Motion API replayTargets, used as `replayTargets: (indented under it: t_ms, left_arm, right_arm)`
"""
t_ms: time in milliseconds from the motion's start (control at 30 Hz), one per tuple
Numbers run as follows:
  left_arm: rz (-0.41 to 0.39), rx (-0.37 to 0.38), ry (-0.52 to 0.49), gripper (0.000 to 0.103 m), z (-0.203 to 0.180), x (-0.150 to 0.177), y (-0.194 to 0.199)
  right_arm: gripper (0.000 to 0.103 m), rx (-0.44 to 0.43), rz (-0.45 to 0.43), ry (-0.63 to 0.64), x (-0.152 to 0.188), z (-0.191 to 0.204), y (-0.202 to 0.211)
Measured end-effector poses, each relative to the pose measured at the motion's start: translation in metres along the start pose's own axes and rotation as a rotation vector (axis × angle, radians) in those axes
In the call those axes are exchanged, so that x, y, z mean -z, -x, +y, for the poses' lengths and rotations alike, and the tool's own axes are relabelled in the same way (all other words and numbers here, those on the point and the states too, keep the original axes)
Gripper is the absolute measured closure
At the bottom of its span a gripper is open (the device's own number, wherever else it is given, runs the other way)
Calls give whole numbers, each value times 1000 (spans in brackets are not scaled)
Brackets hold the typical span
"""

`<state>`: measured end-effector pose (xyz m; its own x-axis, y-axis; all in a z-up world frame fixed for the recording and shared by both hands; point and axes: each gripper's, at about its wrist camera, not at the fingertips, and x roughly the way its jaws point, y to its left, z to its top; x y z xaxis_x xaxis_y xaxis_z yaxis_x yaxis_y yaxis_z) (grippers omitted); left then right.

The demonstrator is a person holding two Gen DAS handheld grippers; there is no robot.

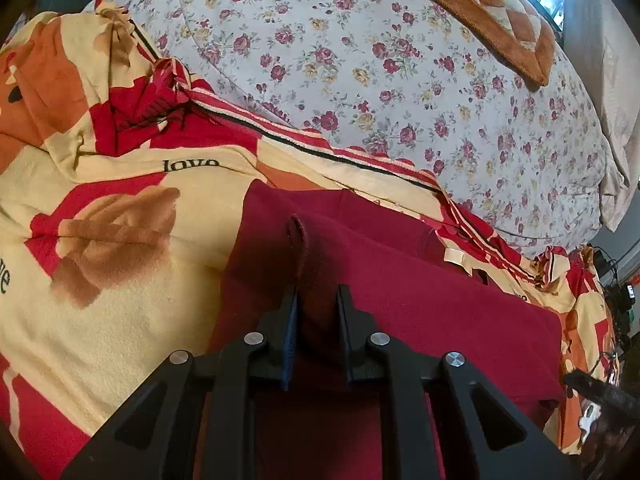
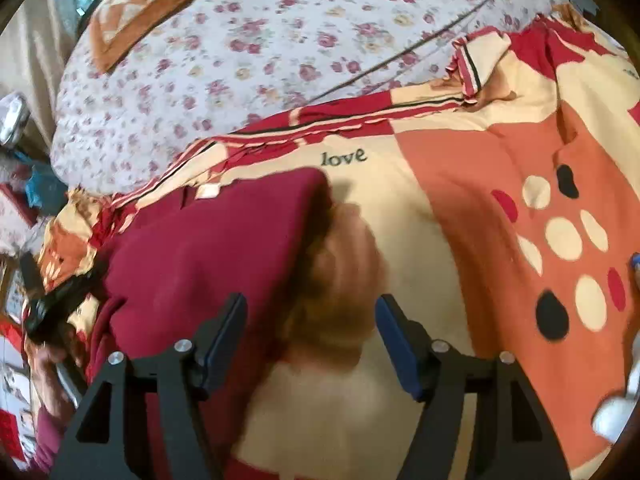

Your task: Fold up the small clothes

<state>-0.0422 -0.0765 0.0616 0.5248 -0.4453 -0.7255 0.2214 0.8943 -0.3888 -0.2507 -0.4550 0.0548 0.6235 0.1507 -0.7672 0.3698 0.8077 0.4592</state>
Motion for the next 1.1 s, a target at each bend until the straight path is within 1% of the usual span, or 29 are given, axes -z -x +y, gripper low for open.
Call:
replayTargets:
  t_ms: [67,100,233,300,333,367,400,467,500,533,567,633,667,733,800,833,900,933,1000,1067,1100]
  left_arm:
    - [0,1,2,103,0,0,0]
    - [1,1,1,103,0,0,0]
    - [0,2,0,103,0,0,-1]
    - [2,2,-1,103,-1,0,-2]
    - [2,3,0,103,-1,0,-1]
    - [0,6,-1,103,-1,-1,-1]
    - [-3,8,-3,103,-2,-1,1]
    - [-10,14,-11,103,-3,-2,2]
    - [-9,15,-16,103,-5,-2,2]
    - [-1,14,-21,98,-6,-1,-1]
    - [17,13,-25,97,-7,-1,-5]
    - [27,-4,-44,96,-10,1,-7]
    - [22,-14,-62,95,-13,2,-6]
    - [19,-24,-76,94,-15,2,-6]
    - [15,-30,-75,94,-14,4,-7]
    - [13,-31,-74,93,-13,5,-7]
    - [4,-34,-75,93,-13,6,-7]
    - [1,-35,-75,93,-13,7,-6]
    - [-6,-32,-69,91,-13,8,-7]
    - [-10,-26,-63,89,-12,9,-8]
    - [-13,-27,-64,89,-12,10,-8]
  right_arm:
    - [33,24,3,1,-8,0,-10]
    - [33,19,4,0,-11,2,-15]
    - [33,-67,20,-40,-25,10,-40]
    - [33,-75,32,-60,-30,12,-54]
    - [37,-76,38,-49,-31,15,-61]
    - [57,-69,40,-29,-32,19,-65]
    - [77,-59,29,17,-33,26,-66]
    - [85,-10,-30,87,-35,35,-58]
    - [85,22,-68,109,-37,37,-53]
    - [85,68,-89,125,-39,35,-51]
    - [85,97,-77,124,-41,31,-56]
    - [85,104,-19,92,-39,22,-70]
    - [85,105,-19,97,-37,22,-71]
    - [80,125,-48,110,-33,26,-62]
    - [65,114,-56,69,-32,27,-48]
    - [60,88,-56,53,-30,29,-41]
    - [42,28,-65,52,-23,34,-28]
    - [39,5,-64,63,-18,38,-25]
    - [39,-12,-40,89,-9,45,-28]
    - [39,-1,-1,121,2,51,-39]
    - [41,21,2,148,6,53,-45]
